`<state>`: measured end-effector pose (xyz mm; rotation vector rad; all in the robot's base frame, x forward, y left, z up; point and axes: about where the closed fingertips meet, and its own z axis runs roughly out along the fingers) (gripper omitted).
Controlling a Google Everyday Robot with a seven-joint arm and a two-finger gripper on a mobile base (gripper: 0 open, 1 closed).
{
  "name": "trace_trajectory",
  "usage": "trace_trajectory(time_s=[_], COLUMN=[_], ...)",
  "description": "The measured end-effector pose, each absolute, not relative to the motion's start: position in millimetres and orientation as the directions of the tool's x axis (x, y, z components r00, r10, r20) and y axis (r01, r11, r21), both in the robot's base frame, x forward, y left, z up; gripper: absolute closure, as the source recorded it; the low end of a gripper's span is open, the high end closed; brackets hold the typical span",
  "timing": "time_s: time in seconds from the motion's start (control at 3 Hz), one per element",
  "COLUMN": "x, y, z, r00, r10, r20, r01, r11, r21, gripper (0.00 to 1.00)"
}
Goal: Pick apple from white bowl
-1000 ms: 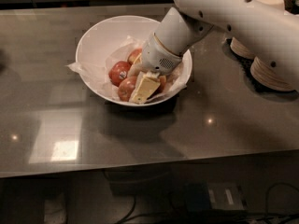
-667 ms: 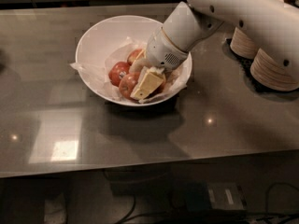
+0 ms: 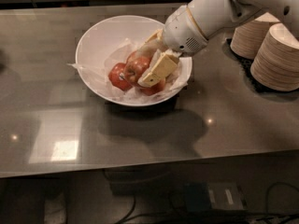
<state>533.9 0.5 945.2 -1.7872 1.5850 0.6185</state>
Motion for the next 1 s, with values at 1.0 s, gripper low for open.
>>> trace_trajectory(time_s=[1.0], x=[540.5], y=[-51.0], z=[1026.9], r00=[0.21], r10=[-0.684], r20=[-0.698], r01=[-0.948], r11=[0.032], r21=[-0.316], gripper=[1.0])
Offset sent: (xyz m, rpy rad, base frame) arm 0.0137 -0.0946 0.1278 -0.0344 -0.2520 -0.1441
